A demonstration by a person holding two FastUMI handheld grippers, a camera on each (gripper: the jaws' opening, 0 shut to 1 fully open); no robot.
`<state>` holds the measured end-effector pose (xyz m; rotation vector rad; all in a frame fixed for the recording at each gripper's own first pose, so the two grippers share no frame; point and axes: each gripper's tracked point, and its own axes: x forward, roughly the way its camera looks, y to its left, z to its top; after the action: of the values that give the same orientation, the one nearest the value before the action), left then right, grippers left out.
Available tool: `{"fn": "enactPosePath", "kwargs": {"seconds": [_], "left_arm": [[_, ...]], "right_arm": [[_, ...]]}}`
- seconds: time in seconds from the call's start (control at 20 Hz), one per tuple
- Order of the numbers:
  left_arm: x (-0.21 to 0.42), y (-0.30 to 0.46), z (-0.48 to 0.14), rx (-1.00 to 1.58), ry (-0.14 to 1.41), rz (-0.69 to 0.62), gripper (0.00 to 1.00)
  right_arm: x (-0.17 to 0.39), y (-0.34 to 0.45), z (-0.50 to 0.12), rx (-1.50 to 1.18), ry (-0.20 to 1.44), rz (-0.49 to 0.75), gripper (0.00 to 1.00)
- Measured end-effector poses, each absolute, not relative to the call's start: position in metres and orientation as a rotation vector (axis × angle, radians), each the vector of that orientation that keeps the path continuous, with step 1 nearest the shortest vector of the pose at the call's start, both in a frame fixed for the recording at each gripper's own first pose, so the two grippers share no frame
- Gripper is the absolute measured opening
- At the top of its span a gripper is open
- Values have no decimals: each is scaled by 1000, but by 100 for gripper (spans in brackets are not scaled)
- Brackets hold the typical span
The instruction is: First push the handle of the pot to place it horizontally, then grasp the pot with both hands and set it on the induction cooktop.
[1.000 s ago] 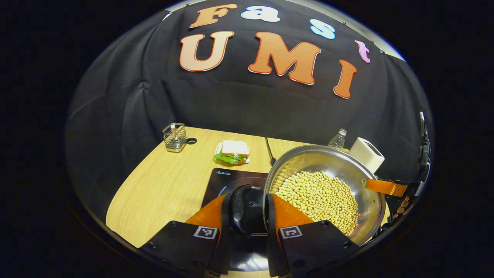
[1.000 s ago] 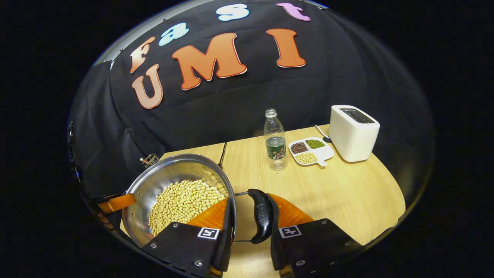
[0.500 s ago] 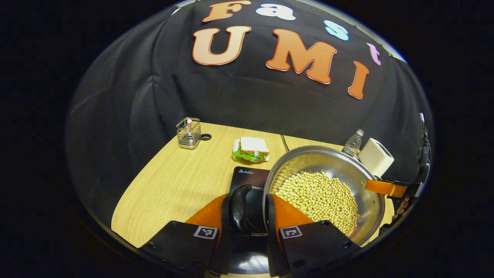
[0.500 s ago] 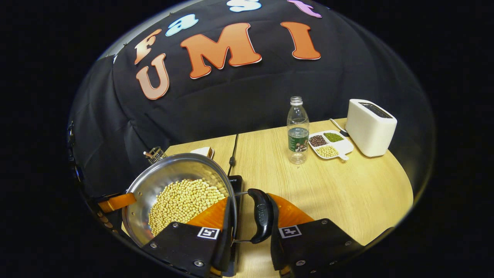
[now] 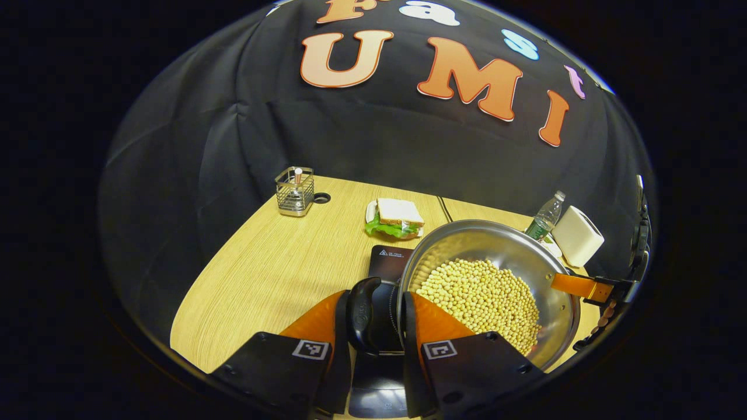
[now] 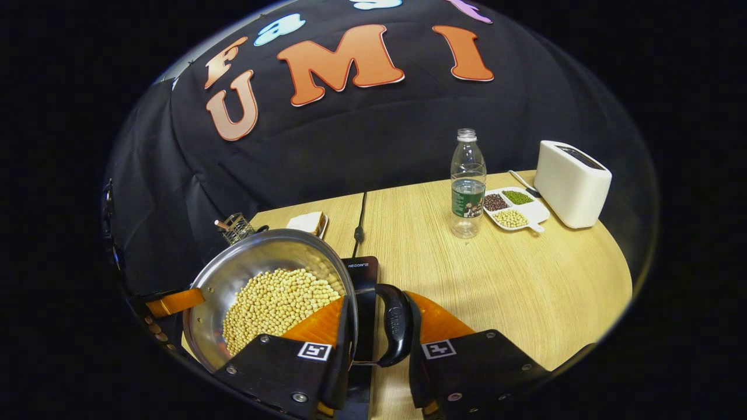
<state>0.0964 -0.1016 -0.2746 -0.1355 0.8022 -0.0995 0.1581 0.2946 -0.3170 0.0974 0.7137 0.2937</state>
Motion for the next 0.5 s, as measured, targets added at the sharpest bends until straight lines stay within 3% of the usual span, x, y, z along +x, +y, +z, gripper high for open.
{"fn": "enactPosePath", "kwargs": {"seconds": [0.2,0.5], "left_arm": [[97,-102,-275,-131,814,-104,43],[99,-105,-280,-133,840,-117,45]], "right_arm": [[159,298,-327,95,730,292,39],[160,298,-339,77,755,280,46]]}}
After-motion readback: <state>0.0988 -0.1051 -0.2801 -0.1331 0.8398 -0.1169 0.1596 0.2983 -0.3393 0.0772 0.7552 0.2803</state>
